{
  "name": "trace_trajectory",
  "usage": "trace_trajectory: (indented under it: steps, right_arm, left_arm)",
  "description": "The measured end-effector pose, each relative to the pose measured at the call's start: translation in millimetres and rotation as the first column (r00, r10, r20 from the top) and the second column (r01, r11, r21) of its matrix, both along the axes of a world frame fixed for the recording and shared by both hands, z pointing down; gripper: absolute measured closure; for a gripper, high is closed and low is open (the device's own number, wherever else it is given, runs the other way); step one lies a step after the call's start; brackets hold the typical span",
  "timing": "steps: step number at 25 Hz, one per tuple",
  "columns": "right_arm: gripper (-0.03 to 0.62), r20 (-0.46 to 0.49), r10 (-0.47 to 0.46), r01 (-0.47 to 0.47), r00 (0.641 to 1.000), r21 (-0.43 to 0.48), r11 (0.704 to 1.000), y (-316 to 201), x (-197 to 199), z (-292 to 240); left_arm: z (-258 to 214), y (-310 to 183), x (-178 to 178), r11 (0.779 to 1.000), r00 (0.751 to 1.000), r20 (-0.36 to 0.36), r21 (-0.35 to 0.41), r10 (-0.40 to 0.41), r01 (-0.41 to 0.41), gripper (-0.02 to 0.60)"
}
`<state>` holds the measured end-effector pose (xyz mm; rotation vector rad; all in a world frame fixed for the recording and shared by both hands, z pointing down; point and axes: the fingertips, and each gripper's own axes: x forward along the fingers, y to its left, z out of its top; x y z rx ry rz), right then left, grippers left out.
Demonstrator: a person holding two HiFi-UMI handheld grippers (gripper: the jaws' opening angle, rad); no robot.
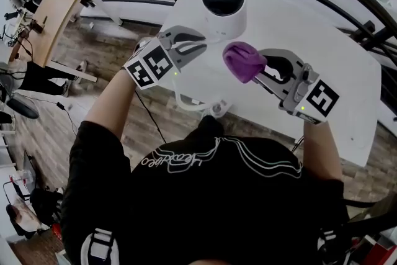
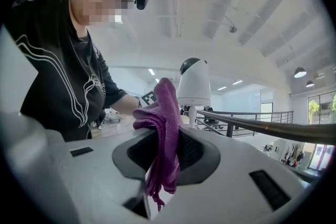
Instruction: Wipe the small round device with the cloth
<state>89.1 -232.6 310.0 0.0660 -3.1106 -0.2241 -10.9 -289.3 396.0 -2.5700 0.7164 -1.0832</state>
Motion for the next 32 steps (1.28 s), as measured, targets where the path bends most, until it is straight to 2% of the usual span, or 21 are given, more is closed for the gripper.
trace_trajectory:
  steps: [3,6,10,12,17,20,24,29,32]
  right_arm:
    - [0.522,-0.004,0.002,-0.002,1.000,0.012,1.000,7,3,-10]
    - [0.522,-0.018,0.032,-0.031,0.999,0.063,0.998,13,9,-28]
    - [0.522,-0.064,0.092,-0.078,0.994,0.185,0.980,24,7,-52]
    - [0.522,-0.102,0.133,-0.099,0.986,0.282,0.954,32,3,-62]
    - [0.522,-0.160,0.237,-0.135,0.958,0.478,0.868,40,-13,-80]
    - [0.522,-0.184,0.329,-0.164,0.926,0.588,0.792,42,-25,-87]
    - [0.522,-0.185,0.419,-0.197,0.889,0.672,0.714,43,-39,-96]
    - [0.522,-0.189,0.547,-0.186,0.815,0.810,0.556,40,-56,-105]
    - [0.522,-0.208,0.594,-0.146,0.777,0.859,0.492,40,-63,-103]
  left_arm:
    - [1,0,-1,1.000,1.000,0.009,0.006,-0.001,0.001,0.523]
    - [0,1,-2,1.000,1.000,0.018,-0.001,0.006,-0.006,0.523]
    - [0,3,-3,0.999,0.999,0.020,-0.006,0.036,-0.036,0.523]
    - [1,6,-5,0.999,0.999,0.021,-0.018,0.041,-0.041,0.523]
    - [-2,4,-7,0.997,0.998,-0.009,-0.032,0.064,-0.065,0.523]
    - [-4,6,-7,0.996,0.996,-0.044,-0.055,0.071,-0.074,0.523]
    - [-2,6,-7,0.992,0.994,-0.073,-0.084,0.083,-0.090,0.523]
    - [-1,4,-9,0.990,0.988,-0.123,-0.095,0.094,-0.106,0.523]
    - [-1,4,-10,0.989,0.985,-0.145,-0.098,0.096,-0.111,0.523]
